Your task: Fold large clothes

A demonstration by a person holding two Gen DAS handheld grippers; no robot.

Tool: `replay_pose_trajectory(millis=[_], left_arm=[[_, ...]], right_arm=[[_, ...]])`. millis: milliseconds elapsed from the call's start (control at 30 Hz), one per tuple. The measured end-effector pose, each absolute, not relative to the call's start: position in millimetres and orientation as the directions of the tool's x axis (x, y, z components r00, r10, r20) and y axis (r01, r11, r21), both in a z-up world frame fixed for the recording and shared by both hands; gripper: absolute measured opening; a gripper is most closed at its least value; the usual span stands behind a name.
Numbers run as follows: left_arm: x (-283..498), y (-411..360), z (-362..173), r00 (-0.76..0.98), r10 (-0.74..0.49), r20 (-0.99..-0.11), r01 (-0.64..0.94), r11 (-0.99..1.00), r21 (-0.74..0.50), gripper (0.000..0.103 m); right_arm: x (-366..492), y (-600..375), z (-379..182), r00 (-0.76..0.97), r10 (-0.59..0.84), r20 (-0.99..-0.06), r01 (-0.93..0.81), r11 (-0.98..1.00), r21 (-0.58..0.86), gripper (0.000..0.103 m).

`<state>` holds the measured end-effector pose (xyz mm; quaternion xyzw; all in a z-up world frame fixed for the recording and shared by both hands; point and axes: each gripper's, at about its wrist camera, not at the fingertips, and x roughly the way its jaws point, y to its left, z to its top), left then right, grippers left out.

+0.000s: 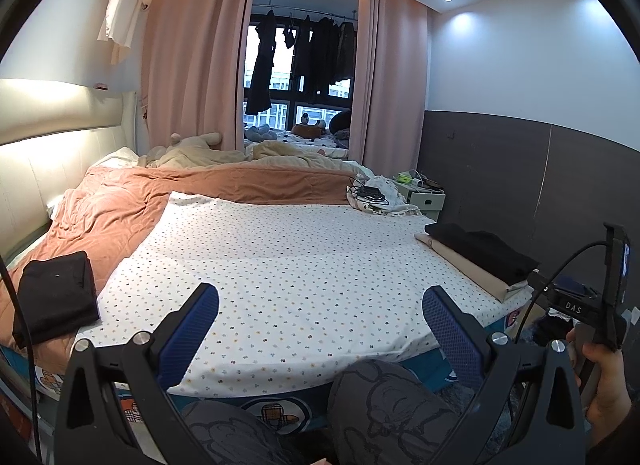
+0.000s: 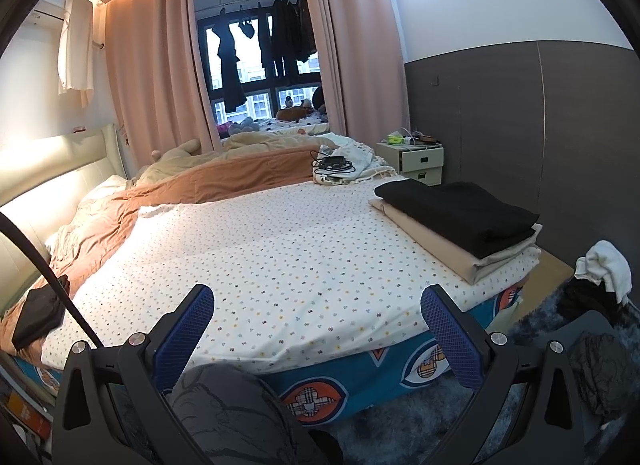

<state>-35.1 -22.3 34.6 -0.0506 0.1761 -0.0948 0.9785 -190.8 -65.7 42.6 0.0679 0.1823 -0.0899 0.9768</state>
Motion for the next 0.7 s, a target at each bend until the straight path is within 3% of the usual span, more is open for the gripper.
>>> replay_pose_trajectory(millis=[700], left_arm=[[-49,-27,36,0.929,-0.195,-0.315,0.159,0.978,-0.134,0.103]], right_arm=[[-200,-76,45,0.911,-0.15,-0.384,0.206,0.973,0.108,0.103]])
